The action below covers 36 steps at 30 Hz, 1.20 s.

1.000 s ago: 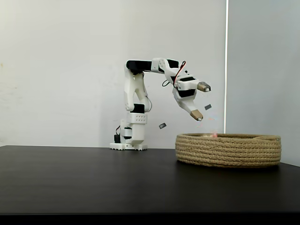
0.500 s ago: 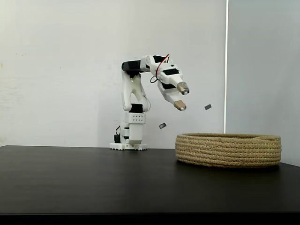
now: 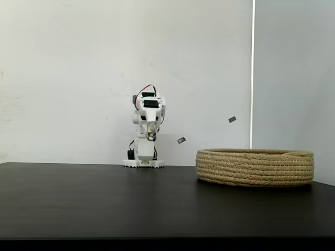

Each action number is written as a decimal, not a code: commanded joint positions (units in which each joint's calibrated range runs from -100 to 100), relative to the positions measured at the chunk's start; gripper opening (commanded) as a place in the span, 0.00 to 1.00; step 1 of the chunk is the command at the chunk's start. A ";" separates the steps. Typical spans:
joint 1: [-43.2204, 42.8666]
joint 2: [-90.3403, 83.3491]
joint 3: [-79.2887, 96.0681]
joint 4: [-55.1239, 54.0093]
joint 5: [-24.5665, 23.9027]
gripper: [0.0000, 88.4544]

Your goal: Place the lego blocks in the tray

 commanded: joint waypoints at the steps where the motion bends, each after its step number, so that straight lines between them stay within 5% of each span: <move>1: 3.86 -12.29 9.24 -0.40 2.30 0.00; 17: 8.48 -23.99 13.43 20.67 8.11 0.00; 36: 7.98 -23.99 13.43 20.17 6.20 0.00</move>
